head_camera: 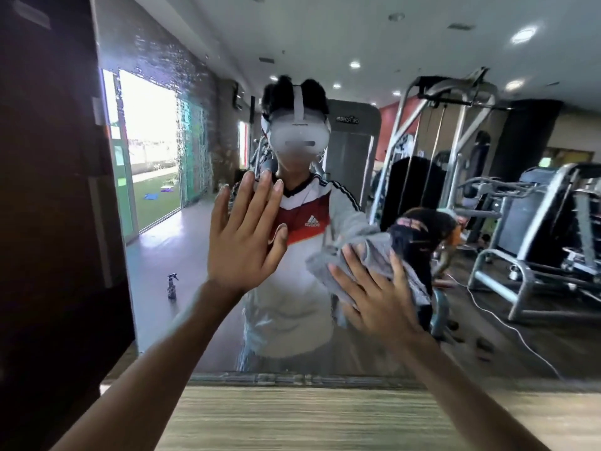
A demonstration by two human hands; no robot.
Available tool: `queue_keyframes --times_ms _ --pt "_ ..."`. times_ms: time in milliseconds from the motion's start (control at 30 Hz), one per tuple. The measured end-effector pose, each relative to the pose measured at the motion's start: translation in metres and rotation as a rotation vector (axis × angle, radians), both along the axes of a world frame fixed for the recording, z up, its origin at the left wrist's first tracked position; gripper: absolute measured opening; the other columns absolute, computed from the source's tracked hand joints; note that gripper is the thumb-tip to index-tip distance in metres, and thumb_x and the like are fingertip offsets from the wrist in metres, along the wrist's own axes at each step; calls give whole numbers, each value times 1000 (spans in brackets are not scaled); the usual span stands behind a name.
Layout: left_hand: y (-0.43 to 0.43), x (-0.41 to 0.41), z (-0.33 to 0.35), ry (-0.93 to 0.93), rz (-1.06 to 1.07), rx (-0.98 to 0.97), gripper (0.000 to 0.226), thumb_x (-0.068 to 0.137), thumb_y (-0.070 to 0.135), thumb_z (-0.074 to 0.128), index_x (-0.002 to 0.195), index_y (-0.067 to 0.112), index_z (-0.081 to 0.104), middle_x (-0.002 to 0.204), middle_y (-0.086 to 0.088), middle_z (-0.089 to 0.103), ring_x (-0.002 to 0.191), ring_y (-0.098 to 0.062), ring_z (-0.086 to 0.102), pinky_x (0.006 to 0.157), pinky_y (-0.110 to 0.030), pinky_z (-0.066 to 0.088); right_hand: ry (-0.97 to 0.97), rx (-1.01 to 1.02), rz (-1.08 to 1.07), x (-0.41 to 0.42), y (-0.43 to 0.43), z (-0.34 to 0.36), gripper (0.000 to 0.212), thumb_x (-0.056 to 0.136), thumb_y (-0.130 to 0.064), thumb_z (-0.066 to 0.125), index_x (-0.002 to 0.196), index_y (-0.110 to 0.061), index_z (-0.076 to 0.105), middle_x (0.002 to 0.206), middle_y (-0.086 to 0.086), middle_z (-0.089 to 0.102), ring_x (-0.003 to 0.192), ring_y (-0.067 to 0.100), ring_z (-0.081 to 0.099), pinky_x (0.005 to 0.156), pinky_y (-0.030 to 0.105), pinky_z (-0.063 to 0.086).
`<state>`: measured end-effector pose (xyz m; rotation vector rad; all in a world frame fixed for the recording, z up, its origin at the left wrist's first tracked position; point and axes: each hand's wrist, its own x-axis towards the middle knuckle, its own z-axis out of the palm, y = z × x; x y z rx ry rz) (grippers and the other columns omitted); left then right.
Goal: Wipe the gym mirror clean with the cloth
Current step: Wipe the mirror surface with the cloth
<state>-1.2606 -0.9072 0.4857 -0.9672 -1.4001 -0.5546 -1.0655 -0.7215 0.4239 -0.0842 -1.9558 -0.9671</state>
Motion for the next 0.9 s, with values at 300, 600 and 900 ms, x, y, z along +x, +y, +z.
queue_keyframes --times_ms 300,600,900 --pt "8 16 -26 -84 -11 36 61 101 31 45 155 6 31 162 -14 25 151 -36 24 123 -52 12 566 -454 6 -14 -9 35 56 104 -36 33 154 -11 29 161 14 20 150 29 14 120 57 4" --pt "10 17 -51 -62 14 21 60 102 33 42 155 6 33 162 -14 24 150 -36 27 123 -51 14 224 -194 4 24 25 -24 57 105 -40 24 159 -25 14 166 3 7 153 18 9 120 58 9" --pt "8 11 -51 -49 9 11 59 102 34 41 154 7 35 161 -14 28 150 -34 28 122 -52 19 154 -205 13 -14 -18 -62 55 104 -41 29 155 -21 24 166 7 9 151 23 18 119 60 8"
